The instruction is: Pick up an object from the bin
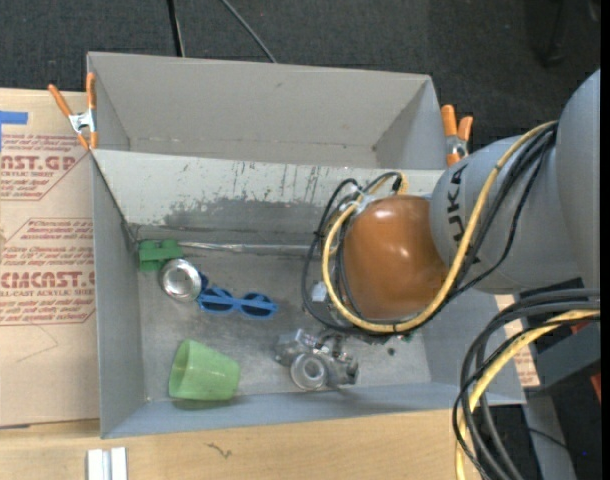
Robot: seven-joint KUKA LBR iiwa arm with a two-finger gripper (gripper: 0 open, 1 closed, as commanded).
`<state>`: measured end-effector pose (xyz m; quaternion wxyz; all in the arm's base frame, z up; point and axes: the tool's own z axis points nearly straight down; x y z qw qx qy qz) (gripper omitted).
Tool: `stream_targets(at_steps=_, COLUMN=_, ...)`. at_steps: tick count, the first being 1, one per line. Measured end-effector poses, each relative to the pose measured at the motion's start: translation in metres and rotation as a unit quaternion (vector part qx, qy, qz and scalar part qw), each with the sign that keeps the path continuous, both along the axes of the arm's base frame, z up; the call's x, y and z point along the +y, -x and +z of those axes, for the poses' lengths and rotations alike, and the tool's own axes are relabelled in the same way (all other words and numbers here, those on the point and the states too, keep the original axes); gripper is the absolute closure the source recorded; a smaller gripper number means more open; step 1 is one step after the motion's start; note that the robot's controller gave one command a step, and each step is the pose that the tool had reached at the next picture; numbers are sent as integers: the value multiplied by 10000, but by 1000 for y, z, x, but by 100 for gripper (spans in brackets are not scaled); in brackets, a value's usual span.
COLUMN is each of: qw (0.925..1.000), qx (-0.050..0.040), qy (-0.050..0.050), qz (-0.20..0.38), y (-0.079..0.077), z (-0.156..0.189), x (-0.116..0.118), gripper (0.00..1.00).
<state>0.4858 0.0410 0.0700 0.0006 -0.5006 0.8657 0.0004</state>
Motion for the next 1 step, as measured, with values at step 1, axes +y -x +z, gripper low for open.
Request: stream_targets(at_steps=1, qw=9983, qx=-37, qy=10, qz=575, y=-4, z=180, x=-48, gripper=100)
